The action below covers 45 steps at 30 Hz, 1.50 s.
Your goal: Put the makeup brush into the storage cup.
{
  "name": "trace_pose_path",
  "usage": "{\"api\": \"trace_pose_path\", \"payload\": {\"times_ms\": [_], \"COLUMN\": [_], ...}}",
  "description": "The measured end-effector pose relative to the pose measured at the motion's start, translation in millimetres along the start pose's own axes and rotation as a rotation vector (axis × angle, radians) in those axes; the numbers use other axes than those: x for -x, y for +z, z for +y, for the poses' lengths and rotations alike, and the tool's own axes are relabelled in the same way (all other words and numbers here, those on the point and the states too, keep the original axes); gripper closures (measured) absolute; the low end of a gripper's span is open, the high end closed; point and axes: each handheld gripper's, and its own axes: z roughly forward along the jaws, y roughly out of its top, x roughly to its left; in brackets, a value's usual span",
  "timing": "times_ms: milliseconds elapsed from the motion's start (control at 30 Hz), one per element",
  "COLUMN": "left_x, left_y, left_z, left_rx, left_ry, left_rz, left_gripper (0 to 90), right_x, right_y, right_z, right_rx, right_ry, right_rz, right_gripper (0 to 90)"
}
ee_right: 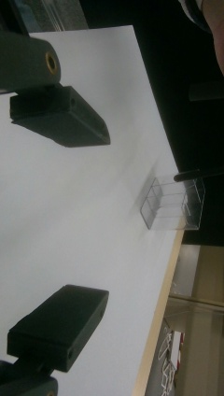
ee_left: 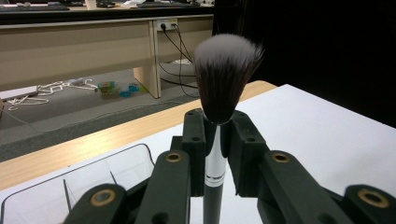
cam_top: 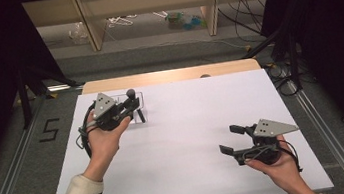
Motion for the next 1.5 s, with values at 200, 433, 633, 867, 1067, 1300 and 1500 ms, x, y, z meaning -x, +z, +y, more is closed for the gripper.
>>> {"api": "trace_pose_path", "payload": {"times_ms": [200,433,633,867,1067,1300,1500], "left_x": [-0.3,-0.2,-1.7,-3.4,-5.8,-6.8,-7.8], "left_y": [1.0,2.5,3.8,4.7,6.2,7.3,8.4], "left_z": [1.0,2.0,2.8,4.1,4.6,5.7,5.9], "left_rx": [0.002,0.004,0.004,0.006,0.005,0.009,0.010], "left_ry": [-0.003,-0.009,-0.006,-0.009,0.002,0.000,-0.003], "left_rz": [0.001,-0.001,0.001,0.005,0.009,0.018,0.022], "left_gripper": [77.8,77.8,77.8,77.8,77.7,77.8,77.7], "right_x": [0.2,0.2,0.1,-1.3,-0.7,-0.5,0.3], "right_y": [0.1,1.5,1.7,1.5,0.9,0.9,1.9], "right_z": [-0.1,-0.7,-0.7,-1.0,-0.8,-0.8,-0.9], "right_rx": [0.001,0.015,0.013,0.000,-0.006,-0.007,0.010], "right_ry": [0.001,0.004,0.006,0.030,0.023,0.022,0.003], "right_rz": [0.000,0.007,0.009,0.019,0.020,0.018,0.009], "right_gripper": [22.0,22.0,22.0,22.0,22.0,22.0,22.1]}}
